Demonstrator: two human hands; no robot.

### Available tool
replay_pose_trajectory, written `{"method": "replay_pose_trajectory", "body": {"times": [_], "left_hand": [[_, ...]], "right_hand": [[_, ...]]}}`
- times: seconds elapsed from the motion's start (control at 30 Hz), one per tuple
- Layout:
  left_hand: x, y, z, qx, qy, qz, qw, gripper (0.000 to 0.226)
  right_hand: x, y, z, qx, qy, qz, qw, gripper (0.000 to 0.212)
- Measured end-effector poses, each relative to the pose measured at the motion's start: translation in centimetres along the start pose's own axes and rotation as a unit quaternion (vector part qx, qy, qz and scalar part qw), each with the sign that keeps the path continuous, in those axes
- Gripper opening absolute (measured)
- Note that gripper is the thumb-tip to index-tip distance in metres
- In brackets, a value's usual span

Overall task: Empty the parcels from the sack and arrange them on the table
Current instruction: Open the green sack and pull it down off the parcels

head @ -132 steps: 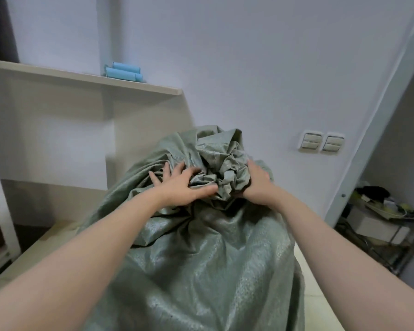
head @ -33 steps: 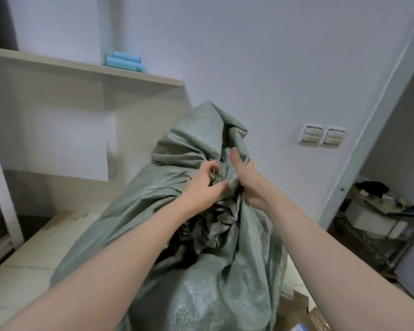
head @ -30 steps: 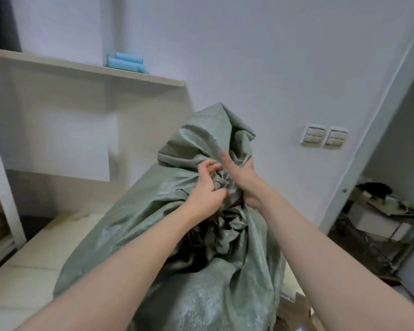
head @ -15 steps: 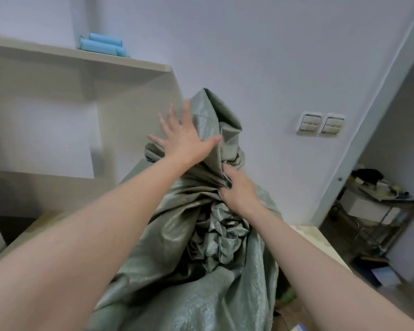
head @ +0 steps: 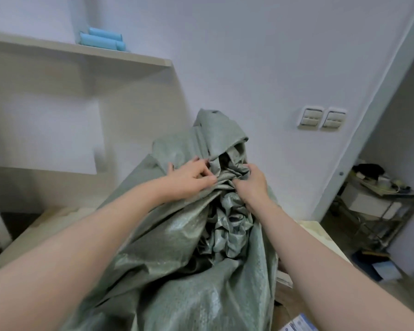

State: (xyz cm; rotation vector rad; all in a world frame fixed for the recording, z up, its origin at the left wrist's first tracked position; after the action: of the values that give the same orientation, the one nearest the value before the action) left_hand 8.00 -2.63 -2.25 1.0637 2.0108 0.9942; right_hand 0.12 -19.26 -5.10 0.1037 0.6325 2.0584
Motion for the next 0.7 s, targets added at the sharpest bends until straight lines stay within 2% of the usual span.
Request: {"method": "replay_pose_trajectory", "body": {"times": [0.07,0.1,0.13,0.2,0.27,0.33,0.37,0.4,0.47,0.5,0.53,0.57,0.63,0.7], "left_hand": [[1.8,-2.4,-0.6,-0.024,0.017,0.083,0.996,0.092],[2.5,-3.5,-1.1,-0.051,0.016,0.099,0.994,0.119],[2.9,-4.6,-1.7,-0.087,0.012,0.103,0.991,0.137],[2.9,-6.4,-2.0,-0.183,0.011,0.066,0.981,0.154],[2.4,-7.3,-2.0,-0.251,0.022,0.005,0.968,0.149],[2.0,-7.1,-1.9,-0.26,0.03,-0.049,0.964,0.126],[1.9,-6.8,-1.9,-0.261,0.024,-0.067,0.963,0.111],[1.8,-6.5,-1.9,-0.261,0.015,-0.084,0.961,0.095],[1.5,-5.7,-2.0,-0.245,-0.013,-0.12,0.962,0.068],[1.6,-5.3,-2.1,-0.234,-0.027,-0.137,0.962,0.062],[1.7,-4.8,-2.2,-0.209,-0.034,-0.157,0.965,0.06],[1.8,-4.2,-2.3,-0.166,-0.033,-0.18,0.969,0.061],[2.2,-2.8,-2.3,-0.053,0.002,-0.251,0.967,0.064],[2.7,-1.3,-2.2,0.056,0.059,-0.332,0.94,0.068]], "right_hand": [[0.5,-0.1,-0.1,-0.028,-0.021,0.002,0.999,0.032],[0.7,-0.2,-0.3,-0.036,-0.036,0.007,0.999,0.03],[0.8,-0.4,-0.6,-0.042,-0.048,0.018,0.998,0.029],[1.3,-0.5,-0.7,-0.074,-0.059,0.057,0.994,0.036],[2.4,-0.3,-0.3,-0.162,-0.06,0.132,0.976,0.038],[3.1,0.5,0.2,-0.227,-0.024,0.239,0.944,0.04],[3.7,1.5,0.5,-0.213,0.008,0.288,0.934,0.049],[4.1,2.3,0.3,-0.156,0.048,0.328,0.93,0.067],[4.9,3.2,-0.4,0.084,0.135,0.353,0.922,0.109],[5.4,3.3,-1.2,0.19,0.164,0.346,0.904,0.124],[5.8,3.1,-2.0,0.237,0.166,0.345,0.893,0.132],[6.5,2.8,-2.2,0.213,0.143,0.353,0.9,0.137],[7.2,2.0,-1.1,-0.002,0.051,0.358,0.932,0.143],[6.5,0.9,0.8,-0.232,-0.025,0.337,0.912,0.152]]}}
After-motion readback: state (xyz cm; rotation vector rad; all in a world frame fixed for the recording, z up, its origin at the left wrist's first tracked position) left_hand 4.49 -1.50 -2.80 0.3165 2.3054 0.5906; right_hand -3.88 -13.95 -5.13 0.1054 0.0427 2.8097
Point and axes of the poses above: each hand's wrist, its own x-axis away from the middle knuckle, its own y-axis out of the back of the hand, z = x × y, the point moved 6 cm from there along -x, towards the middle knuckle, and after that the axes turned 5 degrees about -y, right-handed, at the moved point
